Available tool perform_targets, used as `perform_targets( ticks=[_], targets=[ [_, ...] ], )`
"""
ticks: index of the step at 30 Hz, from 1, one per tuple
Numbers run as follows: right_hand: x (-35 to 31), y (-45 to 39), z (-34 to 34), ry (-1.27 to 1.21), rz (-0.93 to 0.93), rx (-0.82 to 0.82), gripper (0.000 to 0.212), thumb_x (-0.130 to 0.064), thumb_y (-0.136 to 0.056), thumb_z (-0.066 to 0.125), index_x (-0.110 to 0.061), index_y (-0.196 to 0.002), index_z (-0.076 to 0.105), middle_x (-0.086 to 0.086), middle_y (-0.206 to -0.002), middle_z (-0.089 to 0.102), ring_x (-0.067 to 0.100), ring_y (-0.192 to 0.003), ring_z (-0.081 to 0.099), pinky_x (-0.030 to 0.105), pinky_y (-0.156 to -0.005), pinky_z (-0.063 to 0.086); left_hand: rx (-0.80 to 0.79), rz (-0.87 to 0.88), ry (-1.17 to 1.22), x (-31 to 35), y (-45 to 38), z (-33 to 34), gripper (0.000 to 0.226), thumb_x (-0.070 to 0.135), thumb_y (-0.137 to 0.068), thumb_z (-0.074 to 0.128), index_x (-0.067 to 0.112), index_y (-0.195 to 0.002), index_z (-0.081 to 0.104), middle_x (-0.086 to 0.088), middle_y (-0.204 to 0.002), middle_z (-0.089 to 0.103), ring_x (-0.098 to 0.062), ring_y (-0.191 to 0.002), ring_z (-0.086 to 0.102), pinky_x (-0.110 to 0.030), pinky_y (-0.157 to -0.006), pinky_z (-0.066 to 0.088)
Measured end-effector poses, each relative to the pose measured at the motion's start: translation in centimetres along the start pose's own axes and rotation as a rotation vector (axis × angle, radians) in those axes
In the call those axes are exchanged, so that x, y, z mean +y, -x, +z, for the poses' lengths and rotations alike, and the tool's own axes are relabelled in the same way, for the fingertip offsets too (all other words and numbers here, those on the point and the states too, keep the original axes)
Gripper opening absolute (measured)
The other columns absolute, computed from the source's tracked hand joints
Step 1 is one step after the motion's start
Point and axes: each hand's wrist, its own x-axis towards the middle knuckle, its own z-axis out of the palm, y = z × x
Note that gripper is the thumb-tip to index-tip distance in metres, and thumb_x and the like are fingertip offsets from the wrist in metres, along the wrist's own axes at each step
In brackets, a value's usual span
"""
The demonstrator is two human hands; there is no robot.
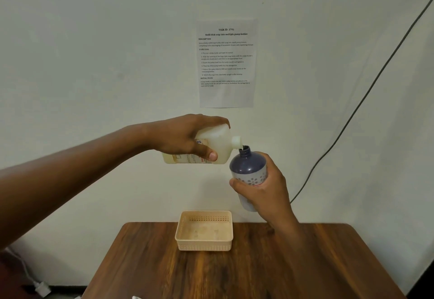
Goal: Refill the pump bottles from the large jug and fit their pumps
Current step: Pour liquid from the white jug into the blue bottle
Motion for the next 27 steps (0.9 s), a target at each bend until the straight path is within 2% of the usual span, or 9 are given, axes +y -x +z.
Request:
perform_targets(
  ticks=[5,16,21,27],
  targets=[
    [0.1,-0.08,0.05,0.015,-0.001,0.003,0.071,-0.052,-0.063,0.083,-0.044,-0.125,0.048,-0.027,-0.112,0.058,-0.006,-0.103,0.057,0.006,-0.066,0.05,-0.004,-0.011,-0.015,0.17,-0.03,-0.09,0.077,0.055,-0.08,0.071,0.03,-0.148,0.044,0.007,-0.125,0.06,-0.012,-0.106,0.063,-0.021,-0.078,0.057],
    [-0.11,-0.29,0.18,0.04,-0.01,0.019,0.062,-0.054,-0.063,0.081,-0.053,-0.114,0.047,-0.037,-0.105,0.054,-0.014,-0.102,0.054,0.0,-0.064,0.045,-0.022,-0.035,-0.029,0.18,0.01,-0.33,0.072,0.043,-0.088,0.077,0.029,-0.15,0.042,0.005,-0.126,0.059,-0.017,-0.108,0.062,-0.025,-0.083,0.055],
    [-0.18,-0.24,0.17,0.033,-0.019,0.019,0.062,-0.055,-0.063,0.081,-0.054,-0.114,0.046,-0.048,-0.102,0.052,-0.013,-0.103,0.054,0.0,-0.064,0.045,-0.021,-0.041,-0.04,0.33,-0.04,-0.44,0.072,0.04,-0.088,0.078,0.028,-0.149,0.042,0.006,-0.123,0.059,-0.014,-0.106,0.062,-0.022,-0.08,0.053],
    [-0.28,-0.23,0.14,0.03,-0.026,0.018,0.063,-0.054,-0.064,0.082,-0.053,-0.116,0.047,-0.046,-0.104,0.053,-0.012,-0.104,0.054,0.001,-0.064,0.046,-0.023,-0.042,-0.046,0.57,-0.09,-0.62,0.072,0.039,-0.088,0.077,0.027,-0.15,0.042,0.005,-0.126,0.058,-0.014,-0.106,0.06,-0.02,-0.081,0.052]
  ],
)
